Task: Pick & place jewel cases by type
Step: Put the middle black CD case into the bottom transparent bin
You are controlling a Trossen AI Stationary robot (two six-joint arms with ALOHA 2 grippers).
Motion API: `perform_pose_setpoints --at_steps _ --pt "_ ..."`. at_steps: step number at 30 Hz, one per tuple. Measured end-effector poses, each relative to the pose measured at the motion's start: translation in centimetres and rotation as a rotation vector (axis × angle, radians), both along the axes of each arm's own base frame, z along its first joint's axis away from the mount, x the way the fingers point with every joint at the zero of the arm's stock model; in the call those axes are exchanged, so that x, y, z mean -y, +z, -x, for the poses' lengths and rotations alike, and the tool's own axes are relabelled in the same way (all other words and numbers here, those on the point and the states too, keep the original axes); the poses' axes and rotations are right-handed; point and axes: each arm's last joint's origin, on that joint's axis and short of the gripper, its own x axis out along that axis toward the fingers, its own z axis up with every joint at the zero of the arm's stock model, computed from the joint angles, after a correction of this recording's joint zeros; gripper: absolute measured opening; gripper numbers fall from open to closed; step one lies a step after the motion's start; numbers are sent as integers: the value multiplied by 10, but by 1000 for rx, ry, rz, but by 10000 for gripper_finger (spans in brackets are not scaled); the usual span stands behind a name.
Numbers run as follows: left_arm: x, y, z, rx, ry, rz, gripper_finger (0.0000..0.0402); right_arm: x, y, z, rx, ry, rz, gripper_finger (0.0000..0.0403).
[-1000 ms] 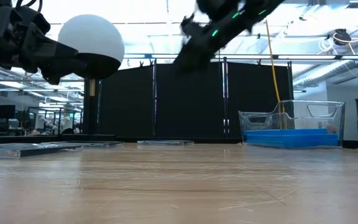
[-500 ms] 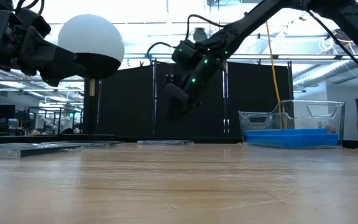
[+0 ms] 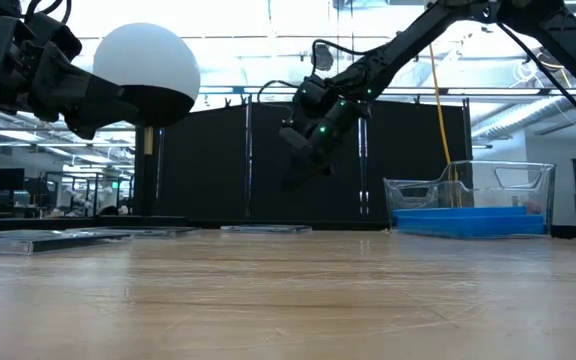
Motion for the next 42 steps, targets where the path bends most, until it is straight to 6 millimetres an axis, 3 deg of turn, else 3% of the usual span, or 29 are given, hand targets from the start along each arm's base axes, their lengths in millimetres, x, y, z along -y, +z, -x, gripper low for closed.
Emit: perform_pose_setpoints --at_steps 12,24,28,34,42 --pt "0 0 0 0 0 0 237 -36 -8 -6 -128 104 -77 0" --pt "0 0 0 0 0 0 237 -101 10 -53 169 409 -23 0" --pt "0 0 0 0 0 0 237 -92 5 -63 253 274 -92 0" --pt "0 0 0 1 0 1 237 -89 -35 -78 268 178 -185 0" --pt "0 0 0 0 0 0 237 -98 -50 -84 224 71 -140 0"
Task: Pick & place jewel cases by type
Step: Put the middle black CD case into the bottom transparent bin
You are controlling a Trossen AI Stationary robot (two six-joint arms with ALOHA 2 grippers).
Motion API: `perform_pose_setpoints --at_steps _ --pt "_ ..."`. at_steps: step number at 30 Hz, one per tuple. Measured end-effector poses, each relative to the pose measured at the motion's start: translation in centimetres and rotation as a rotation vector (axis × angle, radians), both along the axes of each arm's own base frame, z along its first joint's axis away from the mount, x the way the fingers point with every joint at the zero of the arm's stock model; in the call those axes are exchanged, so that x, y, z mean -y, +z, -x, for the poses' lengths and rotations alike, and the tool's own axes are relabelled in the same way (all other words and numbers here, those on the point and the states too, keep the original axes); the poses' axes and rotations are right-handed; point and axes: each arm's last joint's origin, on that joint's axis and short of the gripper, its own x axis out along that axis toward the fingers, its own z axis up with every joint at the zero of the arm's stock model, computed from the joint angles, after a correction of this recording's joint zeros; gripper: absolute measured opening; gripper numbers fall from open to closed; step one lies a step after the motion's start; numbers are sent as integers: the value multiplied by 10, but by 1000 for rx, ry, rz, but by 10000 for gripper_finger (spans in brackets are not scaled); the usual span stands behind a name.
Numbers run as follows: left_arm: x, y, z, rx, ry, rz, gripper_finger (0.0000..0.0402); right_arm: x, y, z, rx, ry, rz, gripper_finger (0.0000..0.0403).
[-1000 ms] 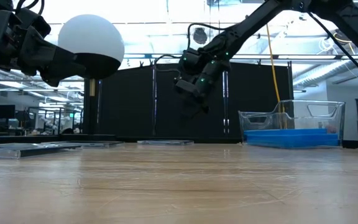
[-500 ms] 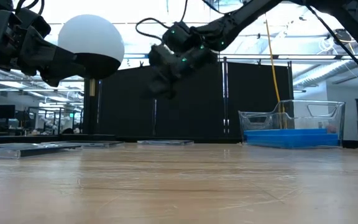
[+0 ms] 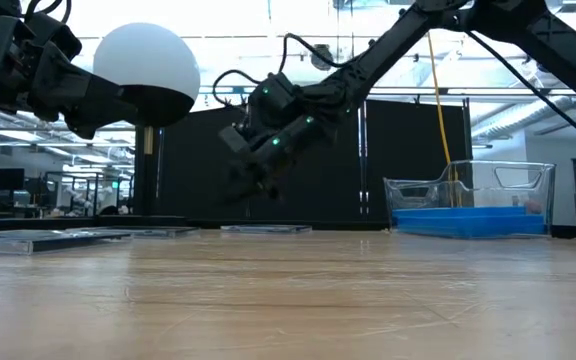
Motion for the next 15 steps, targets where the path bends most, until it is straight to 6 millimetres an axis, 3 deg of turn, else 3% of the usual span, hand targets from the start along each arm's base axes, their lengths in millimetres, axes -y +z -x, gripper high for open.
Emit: perform_pose_setpoints --at_steps 8,15 --pt "0 0 0 0 0 0 237 -50 -5 -24 150 131 21 0" --pt "0 0 0 0 0 0 237 -79 -20 -35 189 91 147 0"
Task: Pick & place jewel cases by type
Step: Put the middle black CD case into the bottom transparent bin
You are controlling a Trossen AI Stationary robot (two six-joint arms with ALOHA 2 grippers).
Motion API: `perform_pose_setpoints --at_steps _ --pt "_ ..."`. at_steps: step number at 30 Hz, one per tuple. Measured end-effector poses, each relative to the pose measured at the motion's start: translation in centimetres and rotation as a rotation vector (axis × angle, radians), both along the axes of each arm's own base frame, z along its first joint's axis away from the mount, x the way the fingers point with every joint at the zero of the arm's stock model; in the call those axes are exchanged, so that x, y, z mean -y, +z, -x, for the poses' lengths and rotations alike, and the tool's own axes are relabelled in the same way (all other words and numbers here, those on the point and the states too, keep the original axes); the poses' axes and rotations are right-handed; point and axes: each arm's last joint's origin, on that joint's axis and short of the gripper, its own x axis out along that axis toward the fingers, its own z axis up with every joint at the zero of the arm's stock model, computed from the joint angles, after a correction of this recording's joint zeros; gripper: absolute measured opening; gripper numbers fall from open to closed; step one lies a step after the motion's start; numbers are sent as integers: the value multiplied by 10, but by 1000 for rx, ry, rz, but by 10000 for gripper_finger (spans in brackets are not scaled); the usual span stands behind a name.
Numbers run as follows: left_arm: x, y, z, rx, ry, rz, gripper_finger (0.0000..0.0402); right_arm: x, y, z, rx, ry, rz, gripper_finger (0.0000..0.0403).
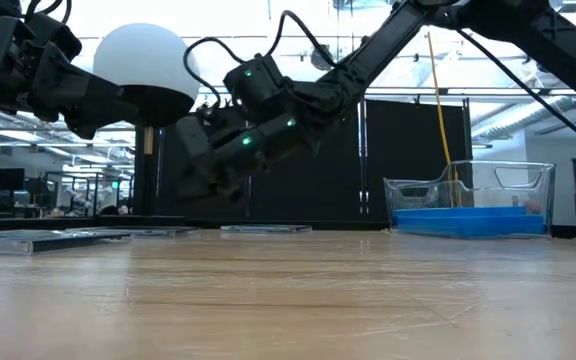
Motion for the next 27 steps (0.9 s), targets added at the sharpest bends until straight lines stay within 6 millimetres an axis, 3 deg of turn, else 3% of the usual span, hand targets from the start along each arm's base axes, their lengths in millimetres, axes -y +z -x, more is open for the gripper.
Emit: perform_pose_setpoints --at_steps 5,19,27 --pt "0 0 0 0 0 0 237 -7 -9 -2 -14 -48 68 0" --pt "0 0 0 0 -1 0 237 11 -25 9 -194 -145 61 0" --pt "0 0 0 0 0 0 237 -15 -31 13 -296 17 -80 0"
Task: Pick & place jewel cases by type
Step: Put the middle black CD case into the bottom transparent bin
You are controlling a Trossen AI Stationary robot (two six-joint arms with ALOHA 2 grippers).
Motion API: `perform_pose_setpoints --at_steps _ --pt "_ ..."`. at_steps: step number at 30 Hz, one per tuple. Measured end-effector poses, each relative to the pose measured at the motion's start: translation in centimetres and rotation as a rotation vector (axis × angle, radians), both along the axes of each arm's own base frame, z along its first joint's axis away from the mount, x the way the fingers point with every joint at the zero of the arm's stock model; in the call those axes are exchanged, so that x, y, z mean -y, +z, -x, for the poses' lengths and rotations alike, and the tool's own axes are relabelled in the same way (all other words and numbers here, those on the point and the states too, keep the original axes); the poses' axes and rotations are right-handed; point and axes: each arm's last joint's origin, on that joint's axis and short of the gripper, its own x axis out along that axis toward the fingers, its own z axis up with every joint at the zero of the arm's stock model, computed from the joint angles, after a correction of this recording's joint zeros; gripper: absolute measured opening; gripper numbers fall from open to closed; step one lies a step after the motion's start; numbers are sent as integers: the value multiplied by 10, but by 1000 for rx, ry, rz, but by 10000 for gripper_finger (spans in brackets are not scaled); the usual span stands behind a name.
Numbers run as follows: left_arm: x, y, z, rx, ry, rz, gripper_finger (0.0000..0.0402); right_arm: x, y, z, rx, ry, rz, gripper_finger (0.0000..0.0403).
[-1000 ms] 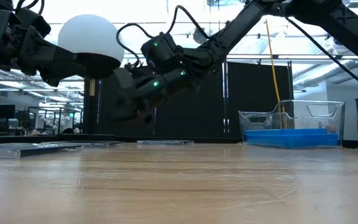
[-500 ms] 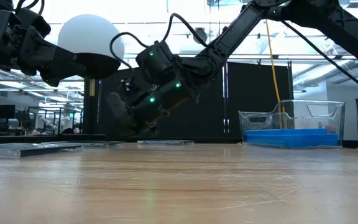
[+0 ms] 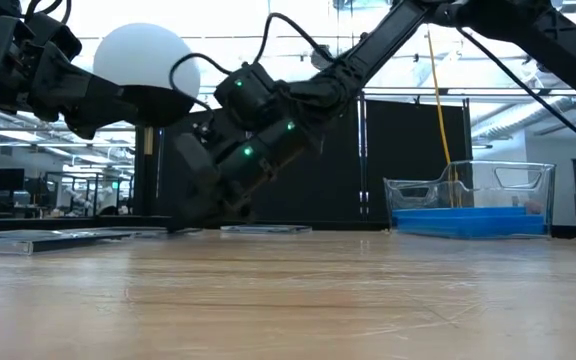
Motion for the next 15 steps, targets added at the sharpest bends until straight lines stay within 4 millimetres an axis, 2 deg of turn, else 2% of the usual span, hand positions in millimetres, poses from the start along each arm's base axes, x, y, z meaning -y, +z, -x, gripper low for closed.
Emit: perform_pose_setpoints --at_steps 8,15 --pt "0 0 0 0 0 0 237 -33 -12 16 -227 97 -41 0" --pt "0 0 0 0 0 0 237 -61 -17 32 -424 112 1 0"
